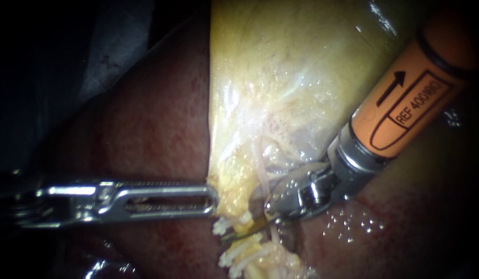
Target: Go back from the cut left tube
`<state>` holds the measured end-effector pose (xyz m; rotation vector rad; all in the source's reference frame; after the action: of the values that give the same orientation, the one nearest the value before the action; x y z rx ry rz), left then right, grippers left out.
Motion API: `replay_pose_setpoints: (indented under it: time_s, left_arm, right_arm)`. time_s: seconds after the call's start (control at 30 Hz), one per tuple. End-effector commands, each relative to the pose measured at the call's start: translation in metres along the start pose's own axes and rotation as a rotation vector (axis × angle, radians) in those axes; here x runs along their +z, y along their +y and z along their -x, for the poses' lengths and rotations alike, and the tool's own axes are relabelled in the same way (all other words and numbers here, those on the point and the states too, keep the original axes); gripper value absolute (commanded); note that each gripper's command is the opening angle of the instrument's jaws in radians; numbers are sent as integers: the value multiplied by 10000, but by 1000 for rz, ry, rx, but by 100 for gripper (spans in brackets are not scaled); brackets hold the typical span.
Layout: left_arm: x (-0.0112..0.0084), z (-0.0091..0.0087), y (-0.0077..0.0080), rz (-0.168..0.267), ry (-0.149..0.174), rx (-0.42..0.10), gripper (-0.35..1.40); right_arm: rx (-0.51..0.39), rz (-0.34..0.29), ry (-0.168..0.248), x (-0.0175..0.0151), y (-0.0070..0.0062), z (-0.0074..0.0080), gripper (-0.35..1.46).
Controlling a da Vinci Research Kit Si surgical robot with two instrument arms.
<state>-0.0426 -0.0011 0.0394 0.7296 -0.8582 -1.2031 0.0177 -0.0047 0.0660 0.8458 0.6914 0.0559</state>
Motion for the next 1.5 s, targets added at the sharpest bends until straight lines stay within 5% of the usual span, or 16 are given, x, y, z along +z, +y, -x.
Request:
replay_pose_setpoints:
  time_s: [0.03,0.57,0.73,1.1,1.5]
  left_arm:
    - [0,0,0,0,0,0,-35]
    - [0,0,0,0,0,0,-35]
    - [0,0,0,0,0,0,-35]
    - [0,0,0,0,0,0,-35]
    - [0,0,0,-1,0,0,-35]
  right_arm:
    - [1,-1,0,0,0,0,-35]
    - [-1,-1,-1,2,-2,0,-35]
    - [-1,7,2,2,-2,-1,4]
    - [0,27,10,2,-1,-2,47]
    - [1,27,11,2,-1,-3,51]
